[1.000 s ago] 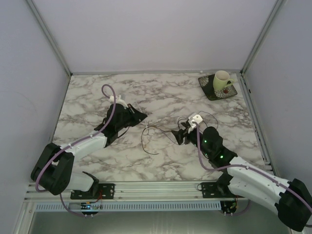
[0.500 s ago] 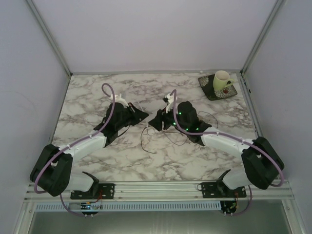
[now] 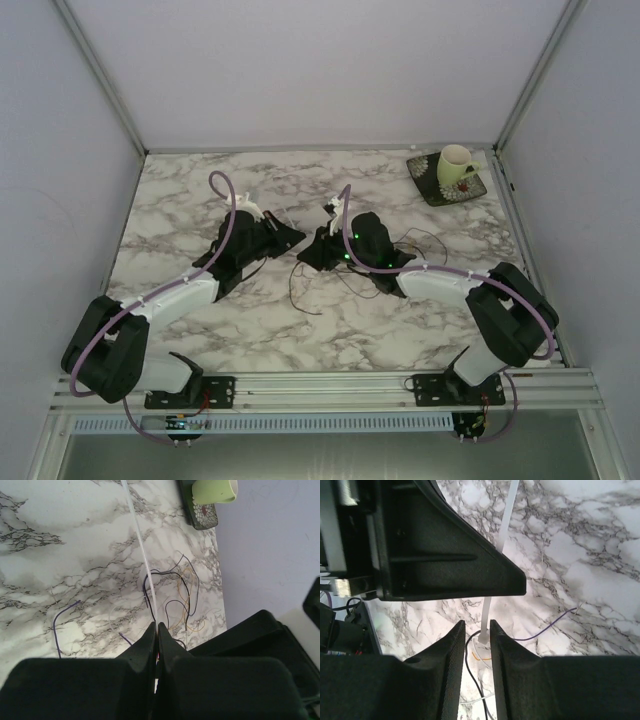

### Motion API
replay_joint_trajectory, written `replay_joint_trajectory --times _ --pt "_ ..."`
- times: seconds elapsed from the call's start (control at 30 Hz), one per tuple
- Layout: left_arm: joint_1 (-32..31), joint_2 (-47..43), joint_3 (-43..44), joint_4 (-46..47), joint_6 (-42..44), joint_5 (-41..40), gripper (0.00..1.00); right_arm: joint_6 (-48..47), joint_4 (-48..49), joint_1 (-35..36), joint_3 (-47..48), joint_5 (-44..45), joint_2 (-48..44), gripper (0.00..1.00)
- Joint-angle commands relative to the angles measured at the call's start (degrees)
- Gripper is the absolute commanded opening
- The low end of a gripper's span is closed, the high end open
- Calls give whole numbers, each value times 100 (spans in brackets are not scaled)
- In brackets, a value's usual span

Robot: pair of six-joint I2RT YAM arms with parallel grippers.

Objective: Zip-tie the wires
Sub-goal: Adjust the cable at the center of the board.

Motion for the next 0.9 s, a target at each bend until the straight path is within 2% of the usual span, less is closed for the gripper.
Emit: replay_joint_trajectory --times 0.0,0.17,0.3,0.87 --pt "-44 -139 208 95 -29 51 0 138 295 76 144 37 136 22" --pt "-46 -187 198 66 -28 28 0 133 236 104 135 251 79 14" --pt "-41 -197 284 -65 42 -51 0 84 103 151 -62 365 49 11" --pt "269 322 1154 -380 344 2 0 -166 -631 464 -410 1043 -143 9"
